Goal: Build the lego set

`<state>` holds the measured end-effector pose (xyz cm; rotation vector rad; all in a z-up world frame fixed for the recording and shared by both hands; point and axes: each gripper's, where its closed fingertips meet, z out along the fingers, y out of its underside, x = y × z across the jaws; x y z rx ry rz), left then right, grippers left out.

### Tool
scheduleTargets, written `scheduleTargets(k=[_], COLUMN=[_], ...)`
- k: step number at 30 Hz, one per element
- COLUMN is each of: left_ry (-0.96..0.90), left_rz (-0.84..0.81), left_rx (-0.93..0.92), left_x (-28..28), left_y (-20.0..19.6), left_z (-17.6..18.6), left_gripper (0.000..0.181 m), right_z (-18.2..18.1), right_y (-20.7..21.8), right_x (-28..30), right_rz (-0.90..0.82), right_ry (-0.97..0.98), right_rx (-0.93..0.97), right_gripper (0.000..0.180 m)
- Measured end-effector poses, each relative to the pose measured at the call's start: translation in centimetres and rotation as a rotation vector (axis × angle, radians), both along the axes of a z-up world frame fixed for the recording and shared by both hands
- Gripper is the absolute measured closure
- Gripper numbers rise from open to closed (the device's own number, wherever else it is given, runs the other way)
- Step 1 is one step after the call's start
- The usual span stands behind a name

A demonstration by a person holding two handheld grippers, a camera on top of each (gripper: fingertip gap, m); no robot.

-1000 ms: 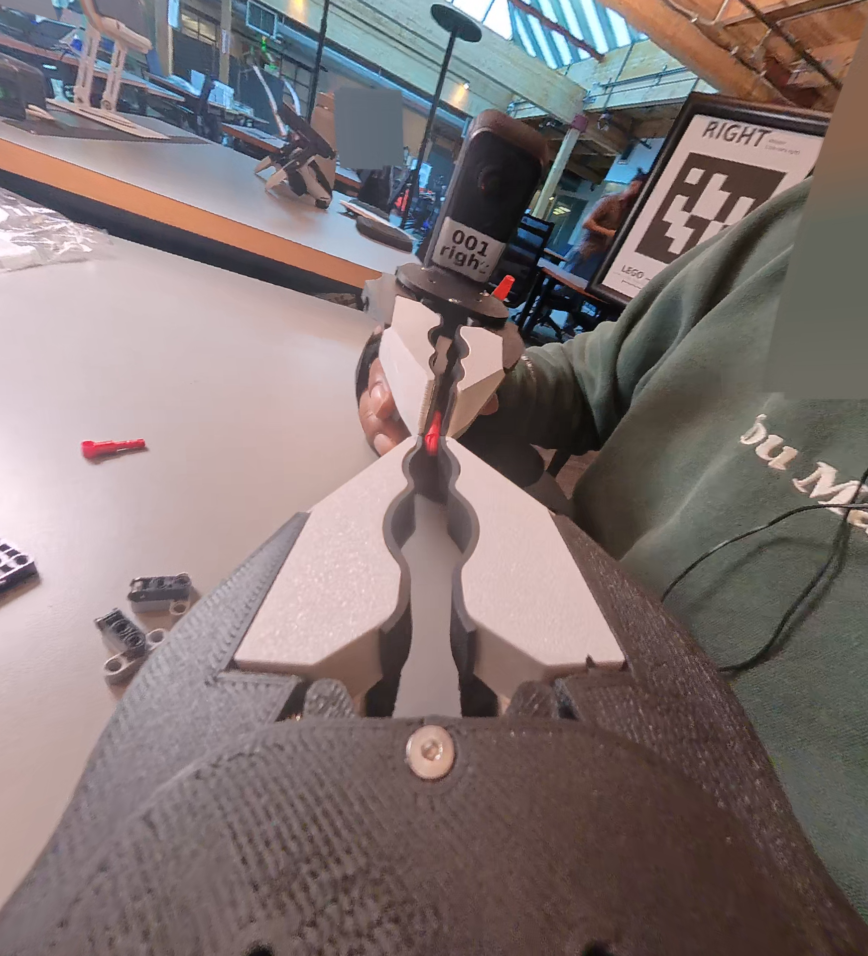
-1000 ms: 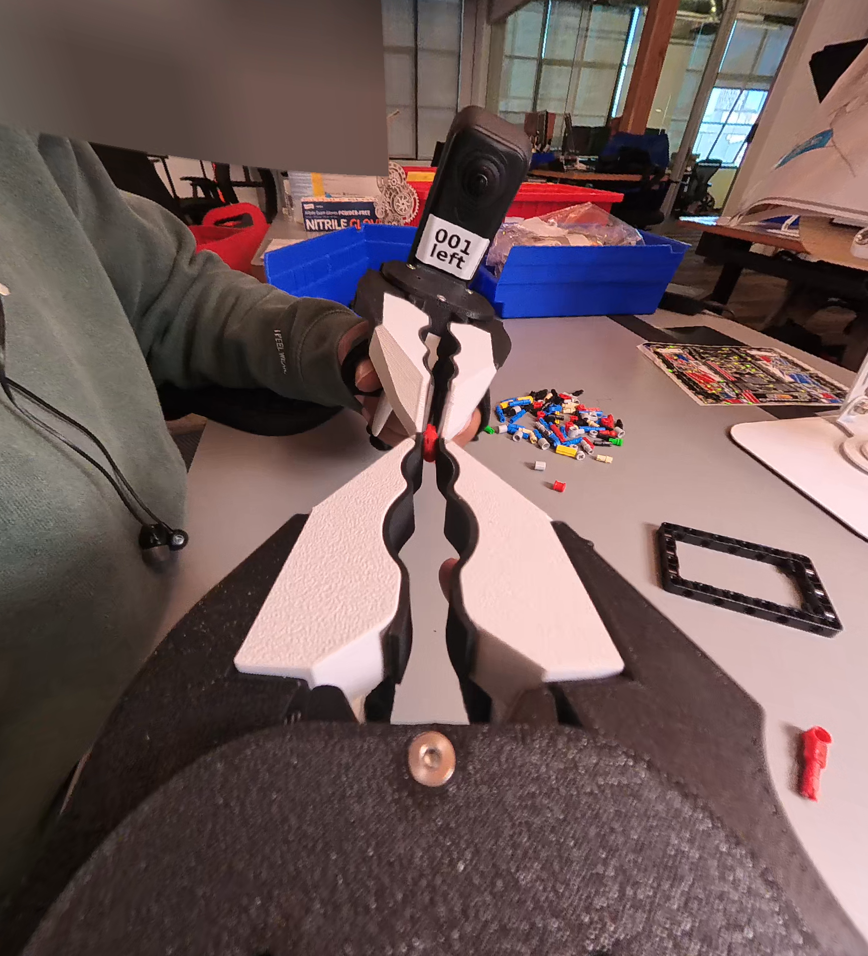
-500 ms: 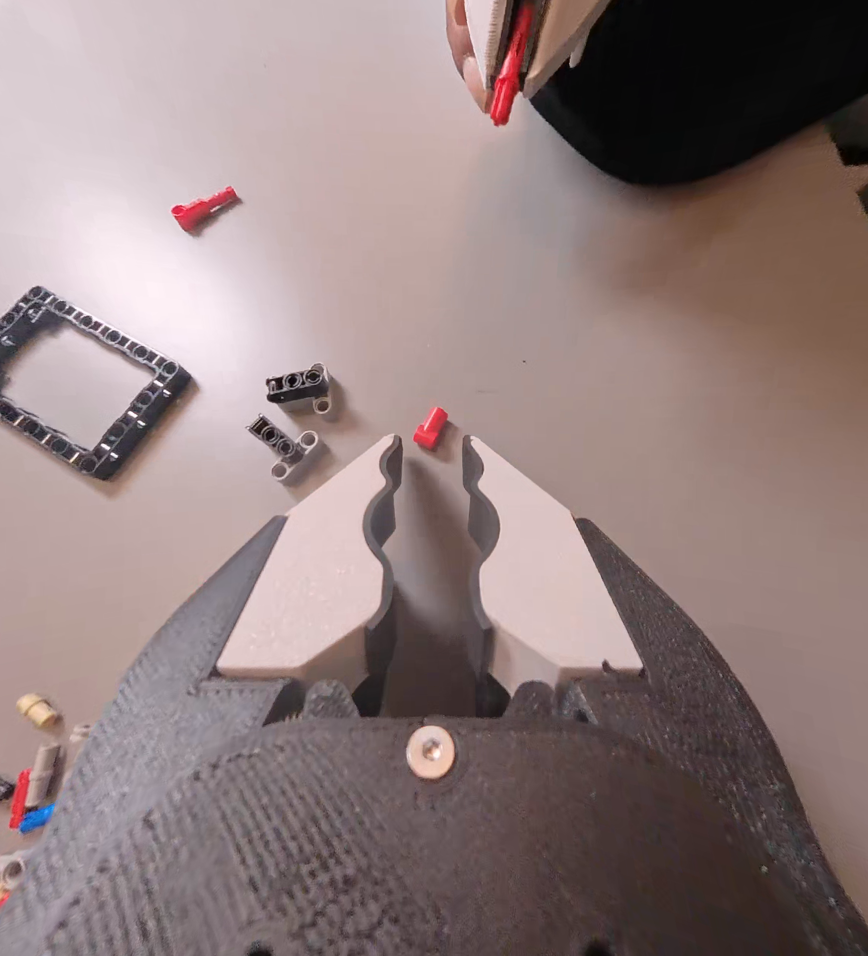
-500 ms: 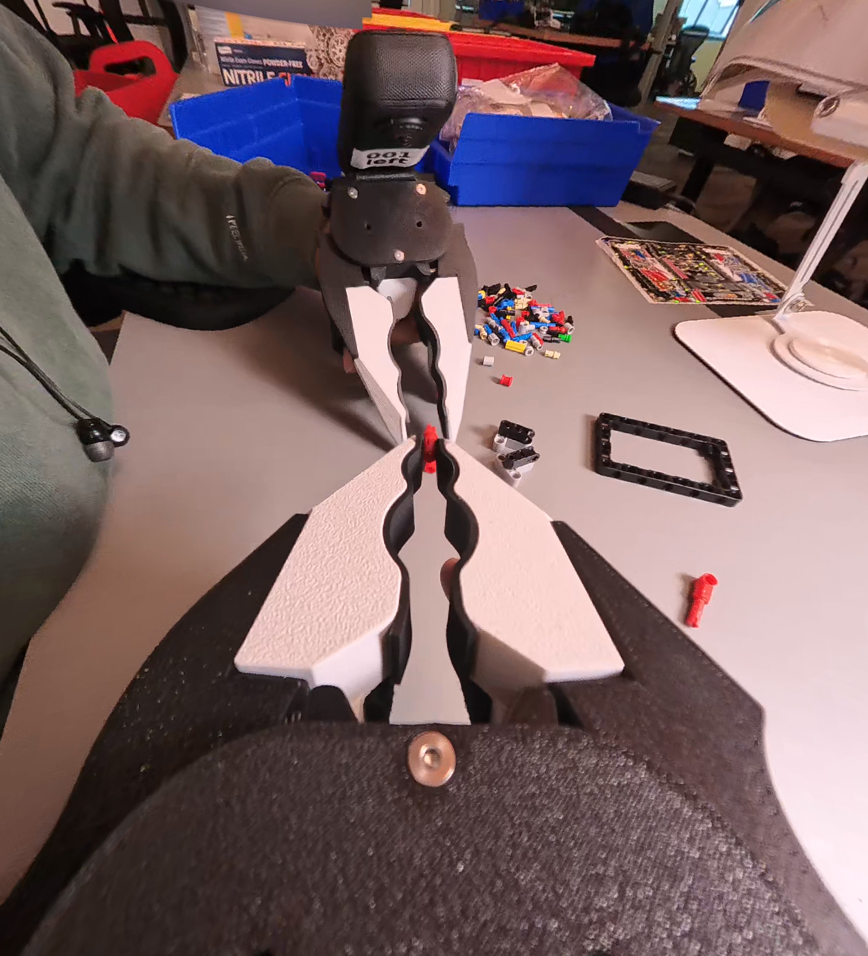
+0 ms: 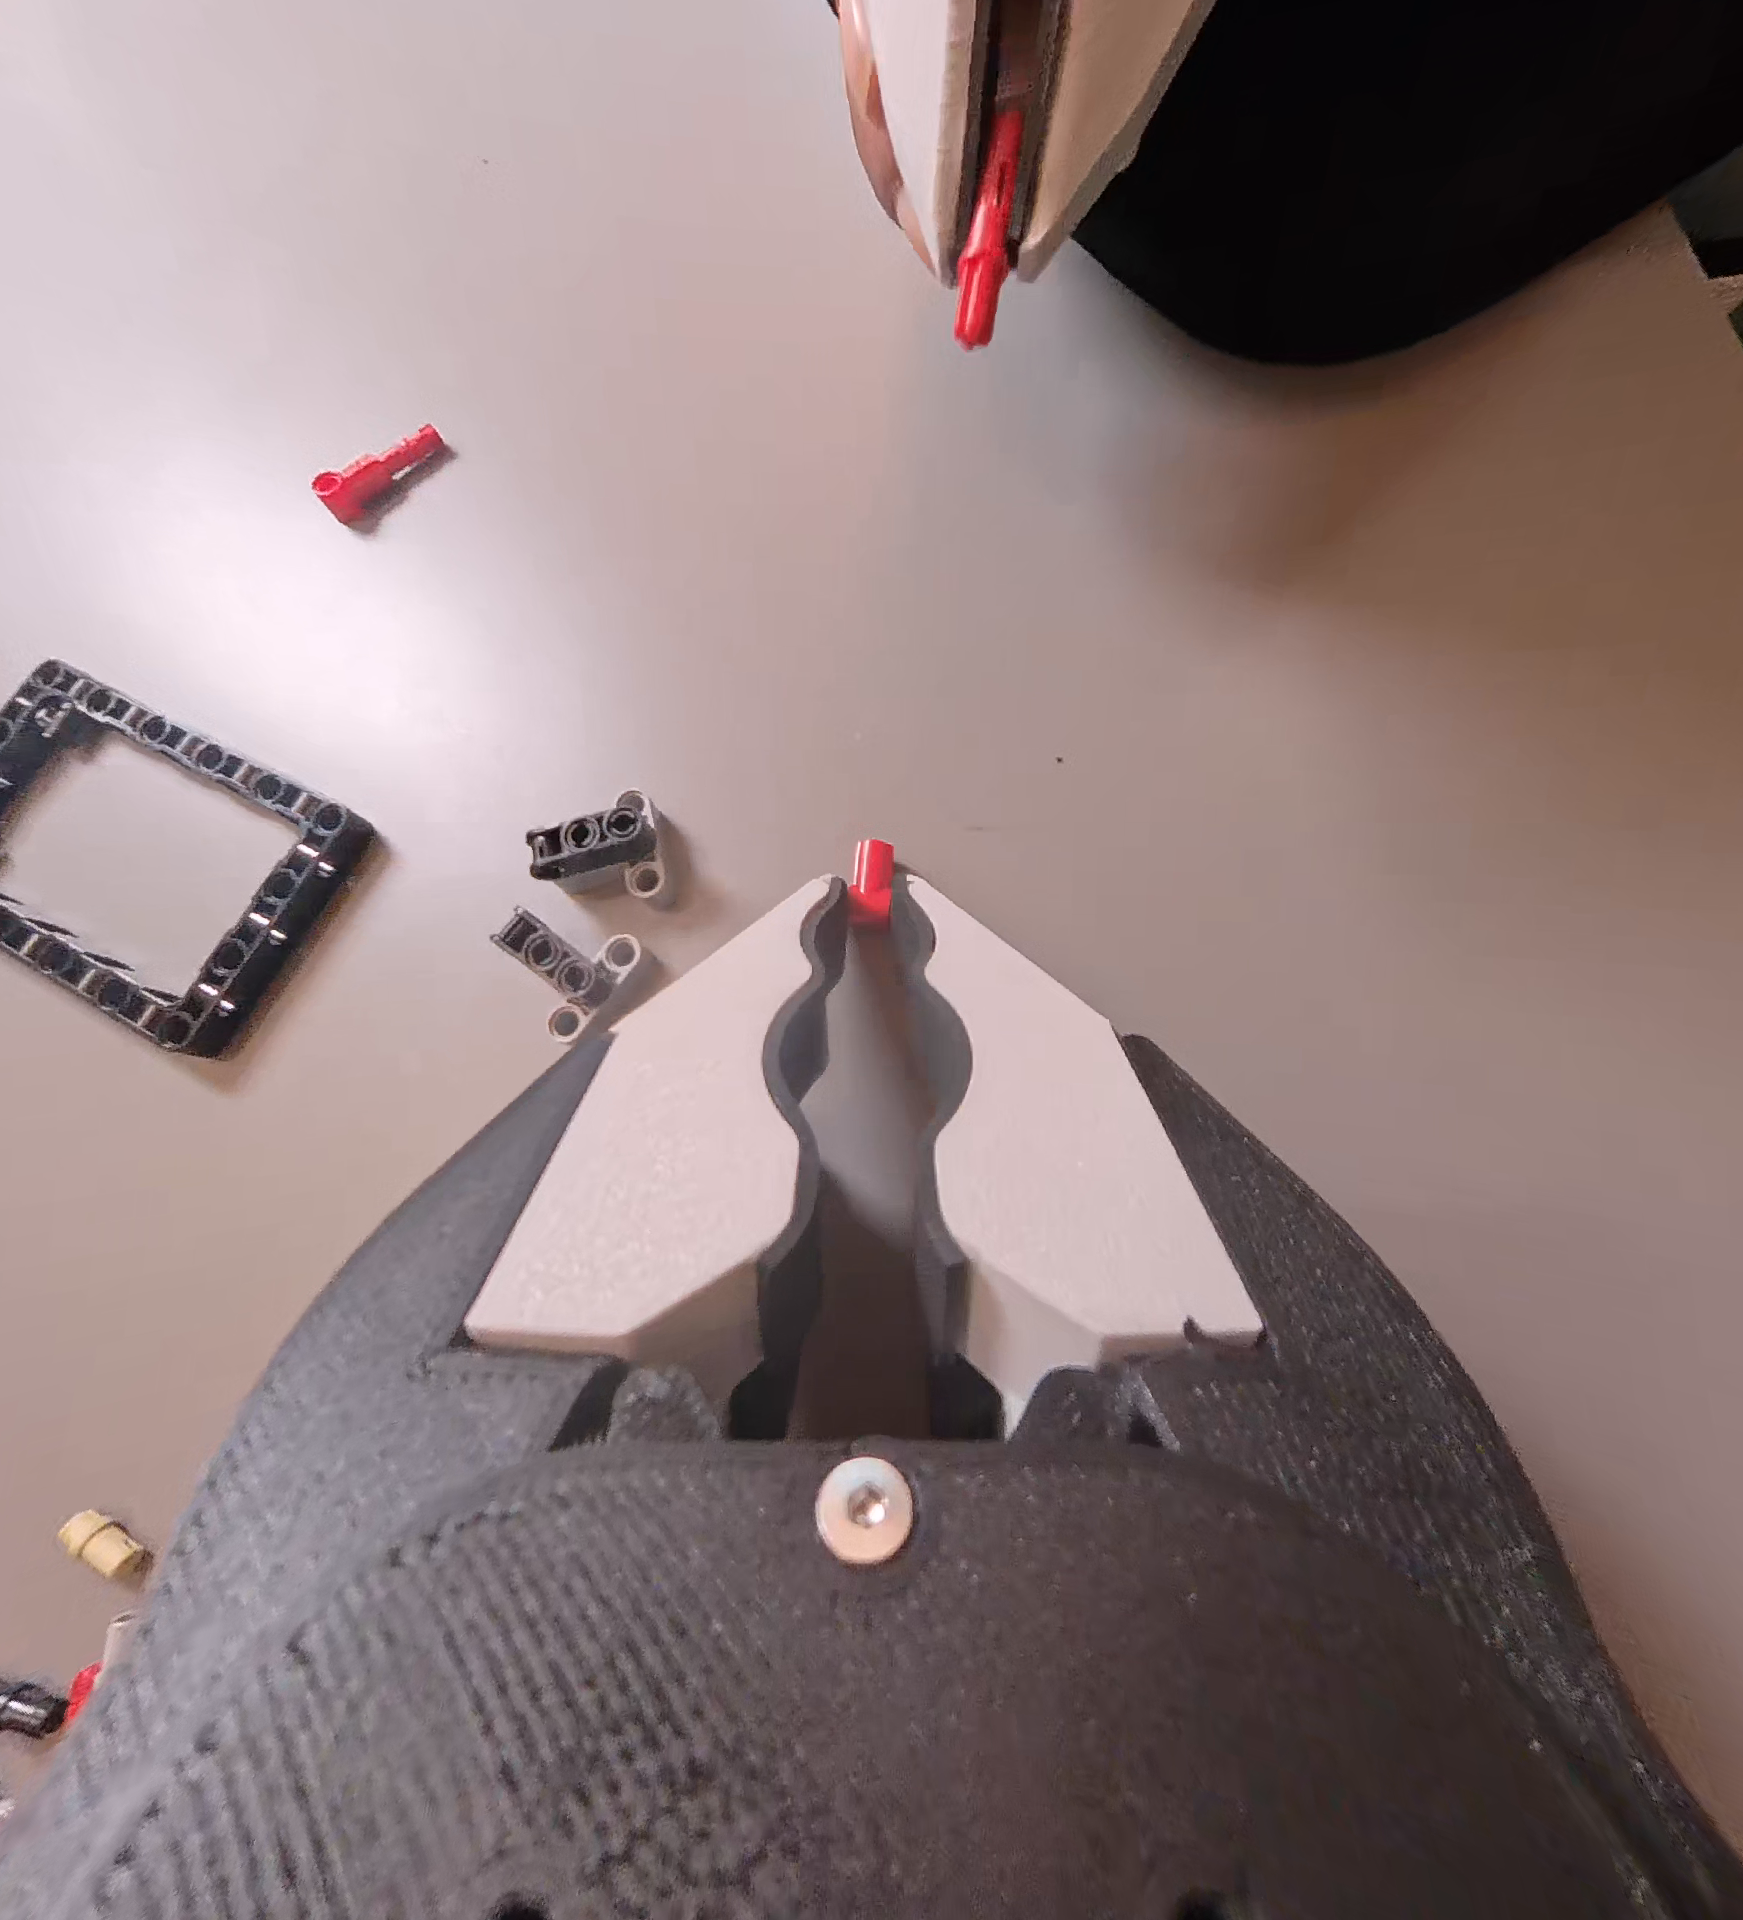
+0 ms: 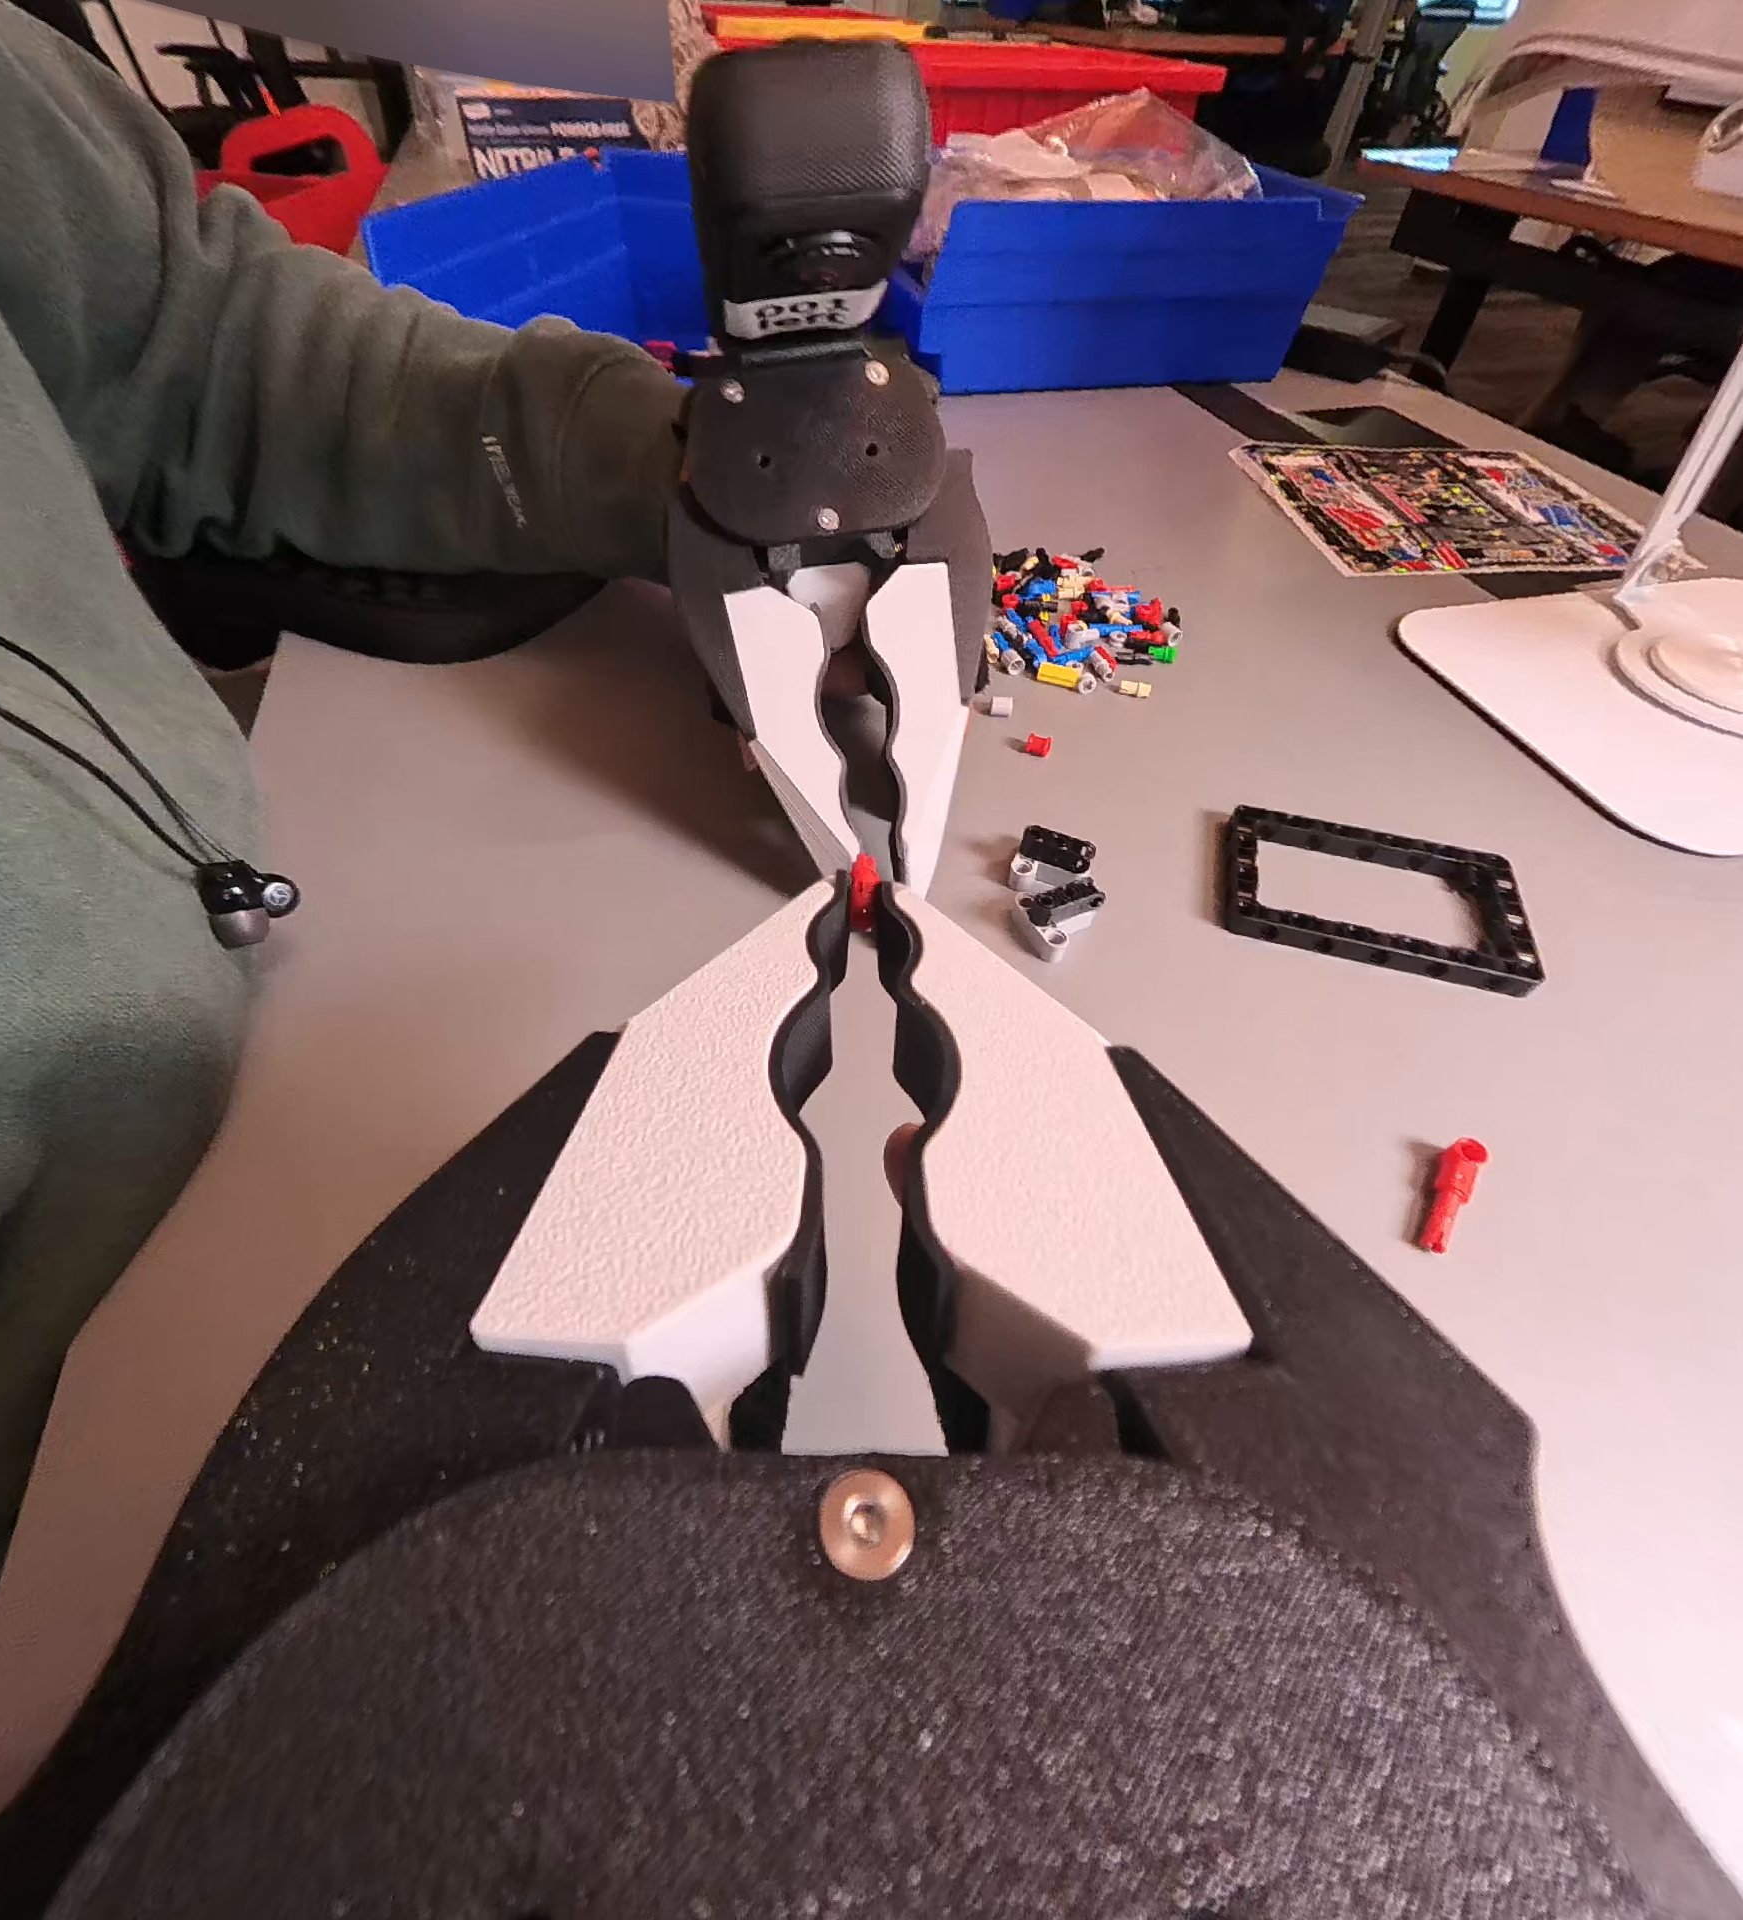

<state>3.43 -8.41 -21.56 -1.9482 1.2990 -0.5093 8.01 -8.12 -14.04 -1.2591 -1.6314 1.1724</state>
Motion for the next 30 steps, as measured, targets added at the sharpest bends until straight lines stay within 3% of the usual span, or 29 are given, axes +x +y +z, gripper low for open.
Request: scheduleTargets(k=[8, 22, 30], left_ry=[-0.388, -0.368, -0.343], left_rz=[-0.005, -0.041, -0.032], left_rx=[0.039, 0.051, 0.114], left_x=[1.4, 2.2, 2.3], left_y=[-1.0, -2.0, -1.8], left_z=[7.0, 6.7, 7.1], left_gripper=[0.174, 0.174, 0.175], right_z=[0.2, 0.0, 0.2], right_y=[-1.1, -1.8, -1.8], right_x=[-1.5, -1.9, -1.9], right_rz=[-0.011, 0.011, 0.007], right_ry=[-0.002, -0.011, -0.013], right_rx=[0.086, 0.079, -0.021], right_gripper=[0.177, 0.177, 0.177])
